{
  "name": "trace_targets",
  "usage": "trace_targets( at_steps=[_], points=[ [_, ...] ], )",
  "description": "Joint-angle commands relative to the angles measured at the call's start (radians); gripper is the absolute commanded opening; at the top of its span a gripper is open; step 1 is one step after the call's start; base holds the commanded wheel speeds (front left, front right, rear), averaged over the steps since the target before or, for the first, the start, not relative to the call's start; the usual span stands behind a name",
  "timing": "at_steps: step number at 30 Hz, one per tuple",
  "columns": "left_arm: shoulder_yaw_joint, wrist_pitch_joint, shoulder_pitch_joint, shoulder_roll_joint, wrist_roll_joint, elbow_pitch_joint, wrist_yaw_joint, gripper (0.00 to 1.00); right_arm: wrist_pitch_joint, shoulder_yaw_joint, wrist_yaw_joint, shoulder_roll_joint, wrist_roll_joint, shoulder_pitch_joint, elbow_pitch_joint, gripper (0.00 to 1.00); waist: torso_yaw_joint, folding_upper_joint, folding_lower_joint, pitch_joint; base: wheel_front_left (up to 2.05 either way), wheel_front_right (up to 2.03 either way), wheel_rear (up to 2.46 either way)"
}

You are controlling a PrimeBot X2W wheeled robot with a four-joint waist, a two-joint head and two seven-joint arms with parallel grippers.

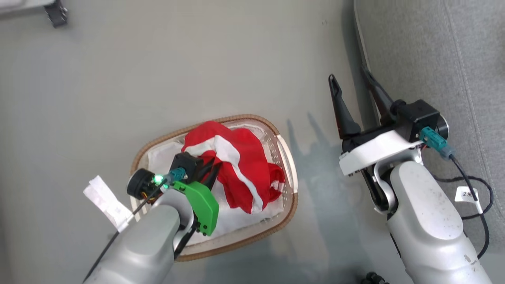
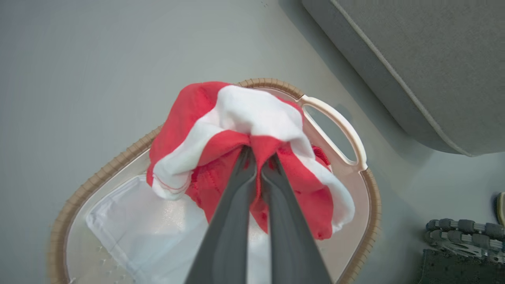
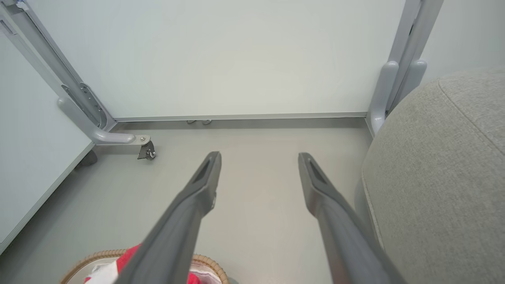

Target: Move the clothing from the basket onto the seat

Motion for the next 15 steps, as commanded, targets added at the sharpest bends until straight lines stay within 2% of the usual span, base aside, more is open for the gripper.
trace_targets(
  at_steps=[1, 15],
  points=[
    [0.015, 0.000, 0.033, -0.003, 0.017, -0.012, 0.000, 0.00, -0.002, -0.002, -0.001, -0.005, -0.003, 0.027, 0.011, 1.00, 0.056, 0.0000, 0.0001, -0.107, 0.00, 0.00, 0.00],
    [0.243, 0.000, 0.200, -0.018, 0.146, -0.183, 0.000, 0.00, -0.002, 0.014, -0.001, -0.005, 0.017, 0.151, 0.073, 1.00, 0.133, 0.0000, 0.0001, -0.295, 0.00, 0.00, 0.00]
  ],
)
